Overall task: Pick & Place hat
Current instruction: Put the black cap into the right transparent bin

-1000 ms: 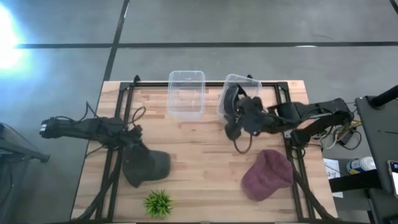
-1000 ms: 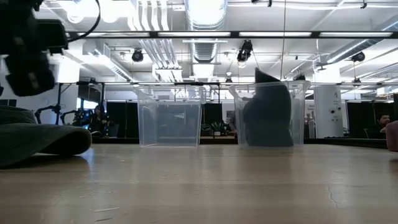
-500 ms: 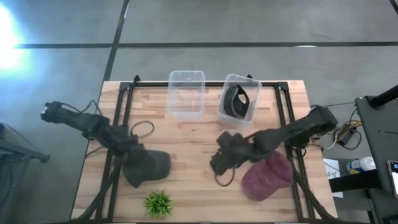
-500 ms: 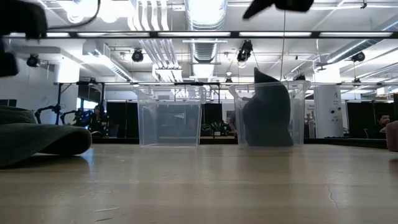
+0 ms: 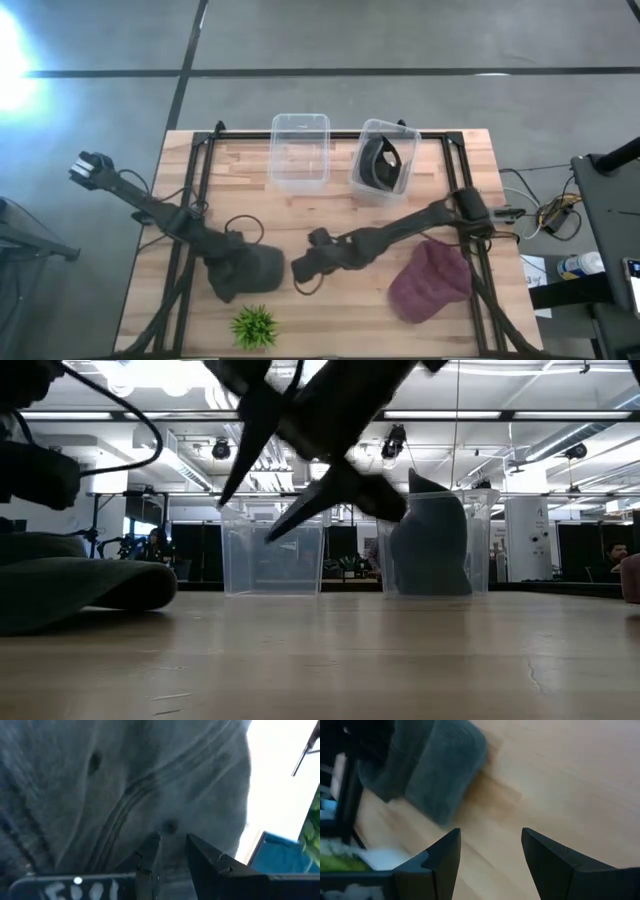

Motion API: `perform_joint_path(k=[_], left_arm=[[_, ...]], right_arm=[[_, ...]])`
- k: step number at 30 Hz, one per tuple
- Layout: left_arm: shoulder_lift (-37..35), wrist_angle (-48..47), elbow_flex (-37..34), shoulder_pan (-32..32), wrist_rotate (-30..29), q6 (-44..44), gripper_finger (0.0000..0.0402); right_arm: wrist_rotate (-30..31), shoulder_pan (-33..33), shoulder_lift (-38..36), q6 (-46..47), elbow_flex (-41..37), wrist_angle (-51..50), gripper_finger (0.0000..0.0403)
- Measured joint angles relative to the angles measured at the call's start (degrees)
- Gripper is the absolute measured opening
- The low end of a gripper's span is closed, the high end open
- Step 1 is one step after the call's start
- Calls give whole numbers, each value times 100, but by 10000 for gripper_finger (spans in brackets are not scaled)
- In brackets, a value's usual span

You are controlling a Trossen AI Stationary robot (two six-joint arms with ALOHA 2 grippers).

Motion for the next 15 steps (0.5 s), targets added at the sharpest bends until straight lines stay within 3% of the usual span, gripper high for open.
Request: perform_joint_path(k=[8,15], left_arm=[[308,327,9,-4,-206,48,84],[656,957,9,-6,-381,112,84]], right_arm=[[-529,-159,743,310,-7,1900,205],[-531,-114,1080,582,-7,2524,205]])
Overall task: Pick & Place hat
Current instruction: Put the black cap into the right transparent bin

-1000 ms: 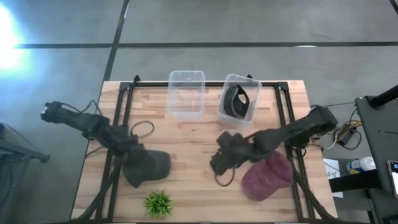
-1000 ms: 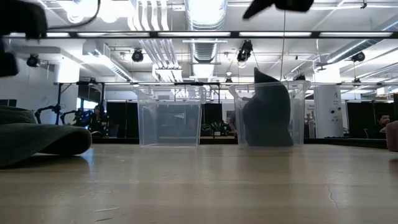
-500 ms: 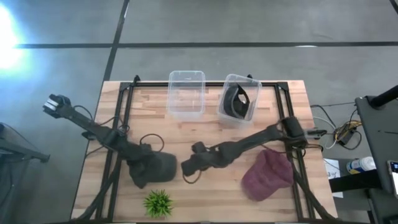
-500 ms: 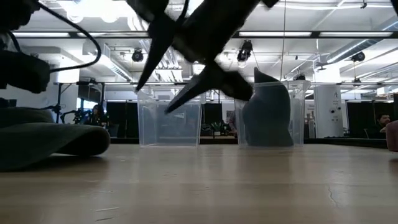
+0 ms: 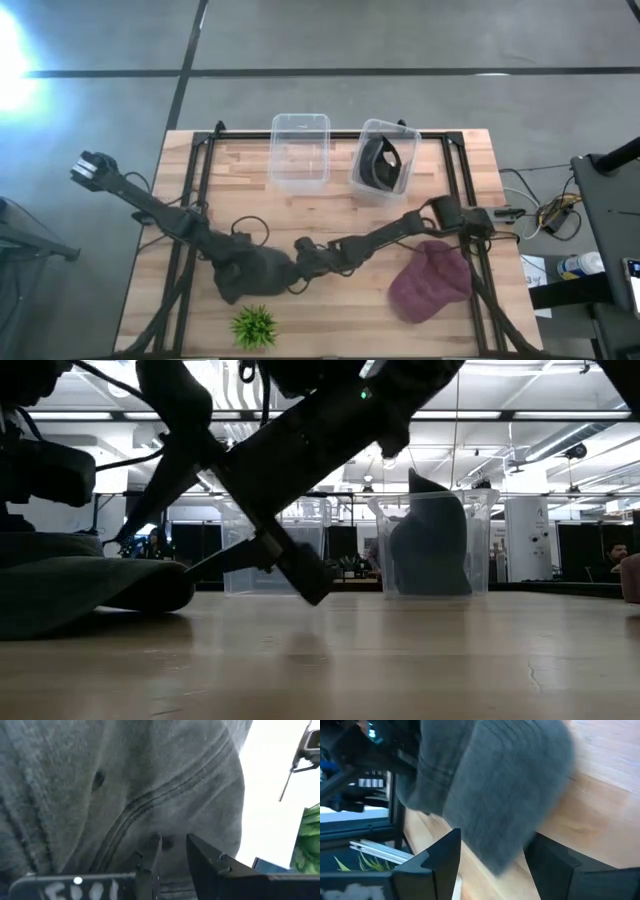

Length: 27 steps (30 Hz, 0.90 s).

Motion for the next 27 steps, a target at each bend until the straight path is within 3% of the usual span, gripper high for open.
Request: perform_joint_path(k=[10,13,17,20,24,27], left_arm=[[628,1045,51,2,-25,46,84],[640,1050,251,2,-176,125,84],[519,1061,689,1,-584,408,84],[393,964,1131,-7,-800,634,84],[247,350,1932,-66,-1065,846,84],[200,-316,2635,-195,-1429,1059,84]], right_arm=[[60,-96,119,-489,-7,987,189],[70,-107,-38,-774,-11,931,151],[74,-125,-322,-1068,-11,853,69],[65,-136,-676,-1515,-11,370,21],[115,-89,-1582,-2211,7,-1014,16],[718,59,-2370,-2559,6,-2370,15]])
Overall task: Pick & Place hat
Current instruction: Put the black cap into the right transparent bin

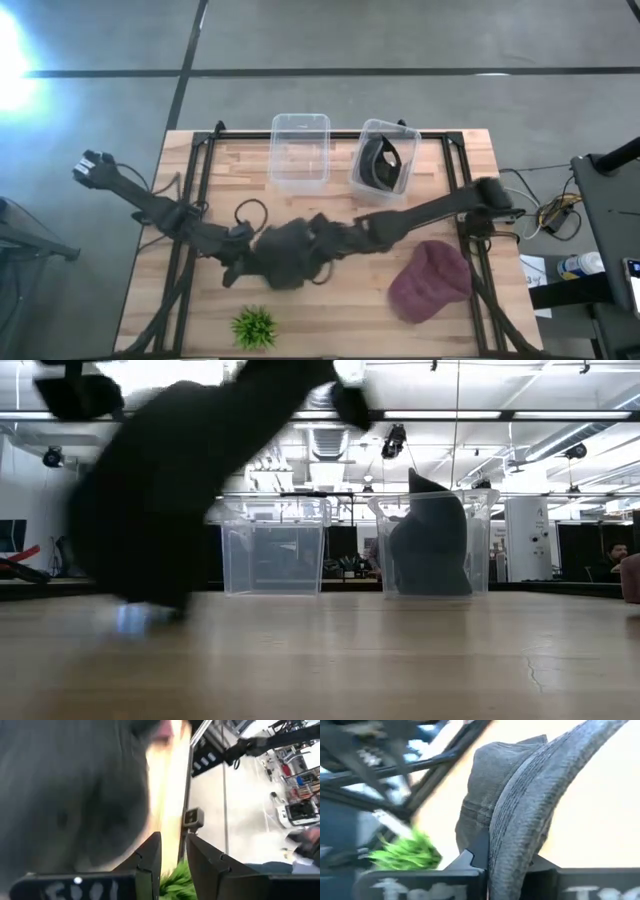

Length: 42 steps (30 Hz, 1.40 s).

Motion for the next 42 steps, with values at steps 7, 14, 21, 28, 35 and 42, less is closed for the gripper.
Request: perform_joint_path(k=[7,14,21,28,35,42], left_arm=[[12,-495,1185,-301,-1436,931,84],[47,-527,1319,-302,-2093,1327,84],[314,-613,1306,-302,-2504,1307,84],[591,-606,1306,-319,-2548,1089,84],[770,-608,1302,-319,-2533,1178,84],[761,-600,1302,-313,-2537,1330,84]], right_arm=[[3558,642,-1841,765,122,-2774,14],[6801,1079,-2622,-129,119,-2940,13],[6278,-329,-2536,-120,44,-3294,13],[4787,-1322,-2353,499,90,-5827,13],[5087,-1072,-2746,598,399,-6661,13],[5051,-1056,-3139,1411,398,-5876,13]])
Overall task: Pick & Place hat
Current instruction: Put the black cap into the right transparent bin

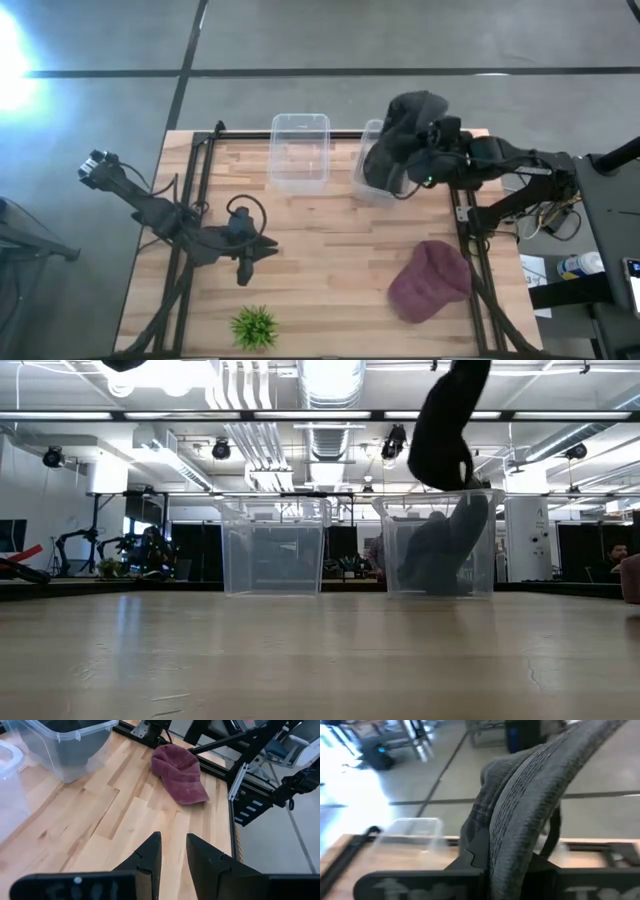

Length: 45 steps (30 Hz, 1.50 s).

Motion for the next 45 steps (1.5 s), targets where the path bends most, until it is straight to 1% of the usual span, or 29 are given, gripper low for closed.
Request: perform_joint_path(k=[3,6,8,10,12,14,17,19,21,24,28,30,34,38,41,45], left_arm=[[-8,2,0,0,-16,2,84],[1,0,0,0,-16,4,84],[3,-2,0,0,-16,1,84],[3,-2,0,0,-16,-2,84],[3,-2,0,0,-16,-4,84],[1,-4,0,0,-16,-6,84],[3,-7,0,0,-15,-8,84],[3,-9,0,0,0,-11,84],[3,-7,0,-2,43,-31,84],[3,-11,0,-2,64,-88,84],[3,-15,0,-2,65,-202,84],[3,-12,0,-2,72,-214,84],[3,-15,0,-7,89,-214,84],[3,-15,0,-7,89,-214,84],[3,-15,0,-7,89,-214,84],[3,-13,0,-7,89,-275,84]], right_arm=[[-335,-79,51,-227,-57,633,13],[-521,-207,261,-270,-89,778,13],[-684,-368,438,-58,-106,554,13],[-874,-525,606,398,-170,100,13],[-1096,-664,727,822,-327,-97,13],[-1422,-774,765,829,-569,217,13],[-1863,-821,731,333,-1007,1324,13],[-2037,-806,678,265,-1250,1830,13],[-2104,-797,612,595,-1470,1884,13],[-2103,-819,405,1494,-1992,1771,13],[-2037,-801,-132,2864,-2874,1795,13],[-2087,-803,-401,3273,-3304,1902,13],[-2181,-875,-873,3312,-3973,2551,13],[-2274,-1007,-1129,3121,-4285,2943,17],[-2334,-1039,-1129,2886,-4325,2993,42],[-2328,-982,-1043,2694,-4223,3018,94]])
